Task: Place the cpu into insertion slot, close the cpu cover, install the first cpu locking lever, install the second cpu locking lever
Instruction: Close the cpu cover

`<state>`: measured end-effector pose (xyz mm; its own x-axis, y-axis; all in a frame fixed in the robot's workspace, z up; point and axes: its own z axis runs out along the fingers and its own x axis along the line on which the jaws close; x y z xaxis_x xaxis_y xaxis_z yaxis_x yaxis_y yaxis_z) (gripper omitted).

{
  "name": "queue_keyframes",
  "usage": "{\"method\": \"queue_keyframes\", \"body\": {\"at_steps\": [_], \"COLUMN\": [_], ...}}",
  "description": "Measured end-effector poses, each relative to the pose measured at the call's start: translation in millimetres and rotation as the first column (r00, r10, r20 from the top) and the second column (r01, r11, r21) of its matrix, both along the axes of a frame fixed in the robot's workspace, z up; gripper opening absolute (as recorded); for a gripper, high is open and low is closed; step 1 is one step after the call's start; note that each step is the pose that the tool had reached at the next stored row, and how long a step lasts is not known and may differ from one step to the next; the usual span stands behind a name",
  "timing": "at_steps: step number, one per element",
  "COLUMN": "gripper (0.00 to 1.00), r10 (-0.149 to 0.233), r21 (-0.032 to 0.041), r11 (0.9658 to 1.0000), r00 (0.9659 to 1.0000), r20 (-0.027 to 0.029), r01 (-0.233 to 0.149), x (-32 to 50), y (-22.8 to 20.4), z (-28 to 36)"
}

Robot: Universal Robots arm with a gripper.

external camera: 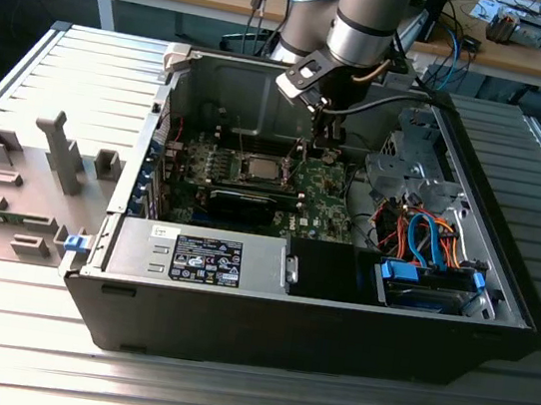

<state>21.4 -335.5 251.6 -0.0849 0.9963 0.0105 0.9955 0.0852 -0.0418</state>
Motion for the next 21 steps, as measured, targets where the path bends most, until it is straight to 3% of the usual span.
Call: {"method": "queue_keyframes", "body": {"at_steps": [21], "gripper": [0.11], "r10": [0.0], "r21": [0.0], "r11": [1.0], "r00": [1.0], "r20": [0.0], "r01": [0.0], "x": [-12.7], "y": [0.0], "z": [0.0]}}
